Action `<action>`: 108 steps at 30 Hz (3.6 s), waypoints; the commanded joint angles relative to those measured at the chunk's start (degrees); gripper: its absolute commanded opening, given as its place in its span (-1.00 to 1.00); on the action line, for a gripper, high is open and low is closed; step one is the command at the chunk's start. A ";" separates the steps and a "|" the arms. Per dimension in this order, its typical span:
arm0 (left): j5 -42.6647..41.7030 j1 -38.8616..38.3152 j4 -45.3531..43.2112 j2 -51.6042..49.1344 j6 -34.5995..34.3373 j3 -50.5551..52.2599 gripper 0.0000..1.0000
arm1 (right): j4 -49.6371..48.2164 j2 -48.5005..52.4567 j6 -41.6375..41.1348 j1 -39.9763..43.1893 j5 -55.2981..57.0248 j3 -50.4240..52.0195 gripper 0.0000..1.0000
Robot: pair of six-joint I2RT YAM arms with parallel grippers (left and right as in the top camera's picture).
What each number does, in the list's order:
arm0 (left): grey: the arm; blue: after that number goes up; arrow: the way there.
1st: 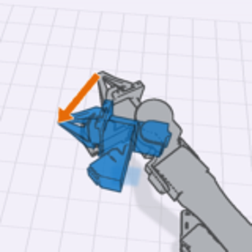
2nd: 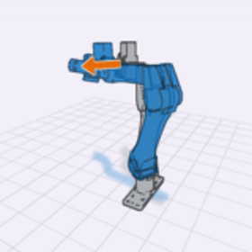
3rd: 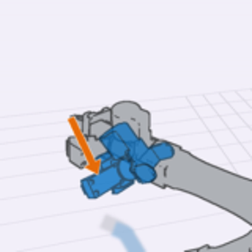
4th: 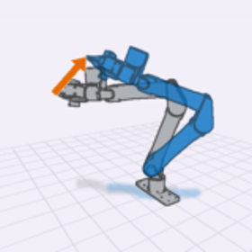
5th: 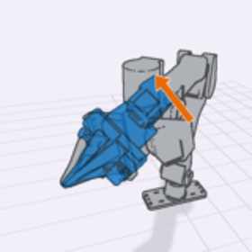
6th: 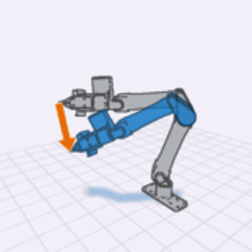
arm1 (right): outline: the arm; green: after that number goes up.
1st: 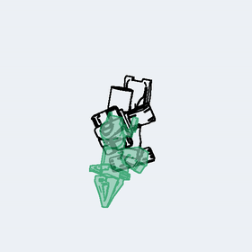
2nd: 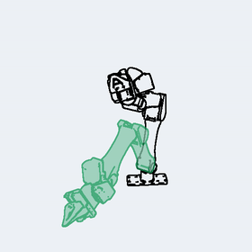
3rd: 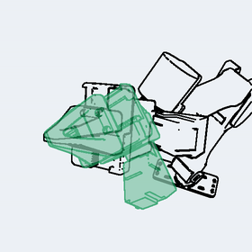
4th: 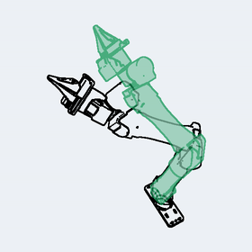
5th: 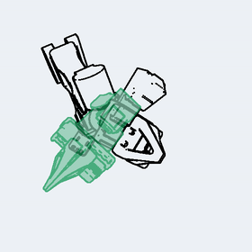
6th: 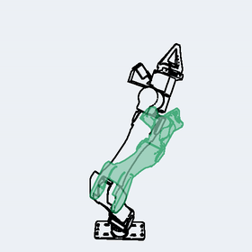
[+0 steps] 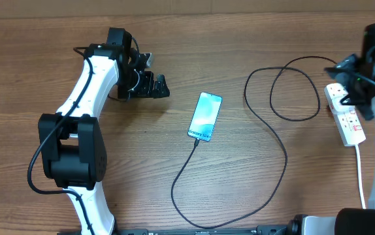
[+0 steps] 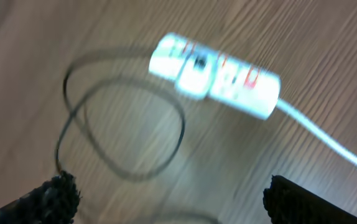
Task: Plug charger to phone and switch on socket
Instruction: 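Open the right gripper and lift it away from the phone, then move the right gripper over the white power strip's switches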
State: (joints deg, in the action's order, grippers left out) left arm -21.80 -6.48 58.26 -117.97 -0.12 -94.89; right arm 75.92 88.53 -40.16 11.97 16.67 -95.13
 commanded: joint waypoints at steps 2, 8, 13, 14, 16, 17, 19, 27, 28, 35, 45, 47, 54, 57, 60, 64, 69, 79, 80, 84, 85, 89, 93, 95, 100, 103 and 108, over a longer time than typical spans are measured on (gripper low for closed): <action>0.20 0.09 -0.04 1.64 -0.72 -0.61 0.99 | -2.14 1.75 1.07 5.09 4.35 -0.68 0.73; 0.20 0.09 -0.04 1.64 -0.72 -0.61 0.99 | -4.09 3.85 1.05 12.39 7.93 0.61 0.44; 0.20 0.09 -0.02 1.62 -0.72 -0.61 0.99 | -4.09 6.25 1.05 17.57 8.17 1.01 0.44; 0.20 0.09 -0.02 1.64 -0.72 -0.61 0.99 | -4.13 6.84 1.07 18.34 8.20 1.01 0.44; 0.20 0.09 -0.04 1.64 -0.72 -0.61 1.00 | -4.66 8.00 1.70 19.45 8.20 1.01 0.32; 0.20 0.09 -0.04 1.64 -0.72 -0.61 0.99 | -5.29 8.98 2.84 20.15 8.20 1.01 0.15; 0.20 0.09 -0.04 1.64 -0.72 -0.61 0.99 | -5.70 10.10 2.99 20.59 8.22 1.01 0.10; 0.20 0.09 -0.04 1.64 -0.72 -0.61 0.99 | -8.24 14.95 4.90 20.79 7.87 1.03 0.24; 0.20 0.09 -0.04 1.64 -0.72 -0.61 0.99 | -9.05 15.54 6.67 20.79 7.15 1.03 0.29; 0.20 0.09 -0.04 1.64 -0.72 -0.61 0.99 | -13.55 19.74 13.88 20.79 3.80 1.03 1.00; 0.20 0.09 -0.04 1.64 -0.72 -0.61 0.99 | -14.08 21.20 16.44 20.85 3.74 1.07 1.00; 0.20 0.09 -0.04 1.64 -0.72 -0.61 0.99 | -14.38 22.53 18.60 20.85 2.34 1.07 1.00; 0.20 0.09 -0.04 1.64 -0.72 -0.61 0.99 | -15.30 24.37 20.98 20.85 0.17 0.90 1.00; 0.20 0.09 -0.04 1.64 -0.72 -0.61 0.99 | -14.10 24.44 20.94 20.92 0.39 0.92 1.00; 0.20 0.09 -0.04 1.64 -0.72 -0.61 0.99 | -14.19 24.83 20.72 21.35 0.37 1.03 1.00; 0.20 0.09 -0.04 1.64 -0.72 -0.61 0.99 | -13.86 26.49 20.72 22.05 0.33 1.03 1.00; 0.20 0.09 -0.04 1.64 -0.72 -0.61 0.99 | -13.53 28.94 20.68 22.36 0.09 1.07 1.00; 0.20 0.09 -0.04 1.64 -0.72 -0.61 0.99 | -14.45 32.48 20.79 22.36 -2.01 1.55 1.00; 0.20 0.09 -0.04 1.64 -0.72 -0.61 0.99 | -14.64 32.48 20.85 22.36 -2.38 1.57 1.00; 0.20 0.09 -0.04 1.64 -0.72 -0.61 0.99 | -16.13 32.50 22.71 22.36 -4.44 2.21 1.00; 0.20 0.09 -0.04 1.64 -0.72 -0.61 0.99 | -16.28 32.50 22.73 22.36 -4.63 2.38 1.00; 0.20 0.09 -0.04 1.64 -0.72 -0.61 0.99 | -17.09 32.59 24.28 22.47 -6.08 3.30 1.00; 0.20 0.09 -0.04 1.64 -0.72 -0.61 0.99 | -17.70 32.79 25.24 23.02 -6.58 4.09 1.00; 0.20 0.09 -0.04 1.64 -0.72 -0.61 0.99 | -17.97 33.00 25.40 23.58 -9.03 4.20 1.00; 0.20 0.09 -0.04 1.64 -0.72 -0.61 1.00 | -18.62 33.03 25.49 23.78 -9.57 5.05 1.00; 0.20 0.09 -0.04 1.64 -0.72 -0.61 1.00 | -18.58 33.03 25.75 23.78 -12.17 5.07 1.00; 0.20 0.09 -0.04 1.64 -0.72 -0.61 0.99 | -17.68 33.03 28.28 23.78 -14.99 5.07 1.00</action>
State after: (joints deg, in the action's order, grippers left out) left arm -21.80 -6.48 58.24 -117.97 -0.12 -94.89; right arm 57.67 120.79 -14.04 36.45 6.72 -91.31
